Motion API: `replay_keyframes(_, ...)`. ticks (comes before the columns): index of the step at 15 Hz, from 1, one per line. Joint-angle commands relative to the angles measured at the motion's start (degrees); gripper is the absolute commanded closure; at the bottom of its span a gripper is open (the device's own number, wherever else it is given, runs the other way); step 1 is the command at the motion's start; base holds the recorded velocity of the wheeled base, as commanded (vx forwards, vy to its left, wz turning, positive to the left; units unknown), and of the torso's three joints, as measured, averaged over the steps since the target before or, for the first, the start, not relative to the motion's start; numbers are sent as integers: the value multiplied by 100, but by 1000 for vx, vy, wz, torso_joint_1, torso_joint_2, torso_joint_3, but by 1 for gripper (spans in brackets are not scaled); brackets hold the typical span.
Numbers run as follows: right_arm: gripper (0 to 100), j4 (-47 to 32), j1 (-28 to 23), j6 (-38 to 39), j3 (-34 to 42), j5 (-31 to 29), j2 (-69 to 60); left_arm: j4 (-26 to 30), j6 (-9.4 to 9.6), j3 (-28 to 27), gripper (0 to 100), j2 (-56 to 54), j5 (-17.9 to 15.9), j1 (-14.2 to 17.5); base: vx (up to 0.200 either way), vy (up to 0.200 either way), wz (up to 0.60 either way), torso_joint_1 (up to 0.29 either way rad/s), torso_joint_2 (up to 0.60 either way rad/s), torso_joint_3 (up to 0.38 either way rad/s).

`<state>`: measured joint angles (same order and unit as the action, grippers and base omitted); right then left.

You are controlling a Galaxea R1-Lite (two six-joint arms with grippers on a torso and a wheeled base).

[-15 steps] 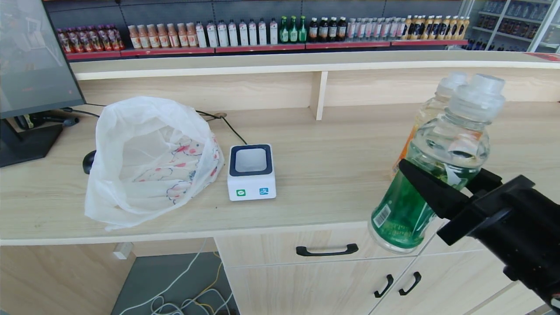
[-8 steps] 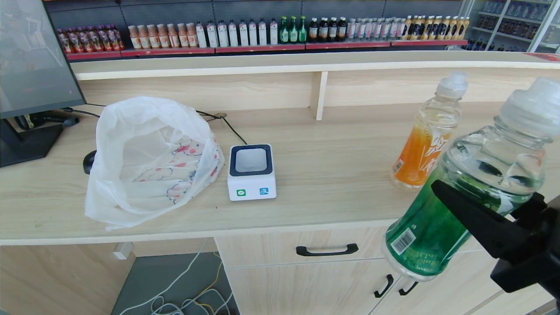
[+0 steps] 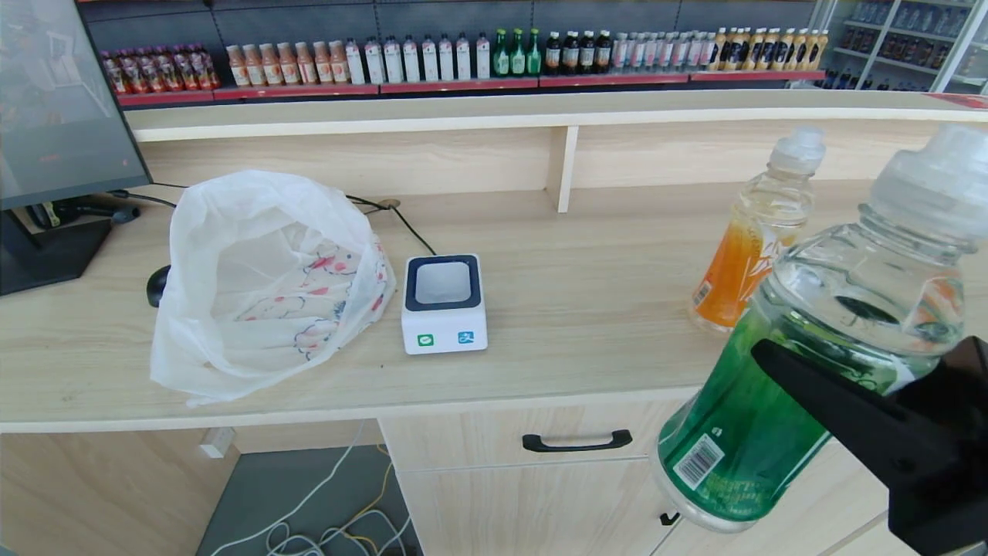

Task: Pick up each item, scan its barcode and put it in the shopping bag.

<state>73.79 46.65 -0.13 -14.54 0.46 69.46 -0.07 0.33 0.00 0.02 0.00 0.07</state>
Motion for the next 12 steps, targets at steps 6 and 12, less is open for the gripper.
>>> replay_keyframes(6,100,4,151,136,-1200,701,1359,-1,2,0,0,-2,0,1,0,0,0,0,0,0)
replay_keyframes(12,100,21,221,444,-1912,1325,2221,-1,2,0,0,-2,9,1,0,0,0,0,0,0)
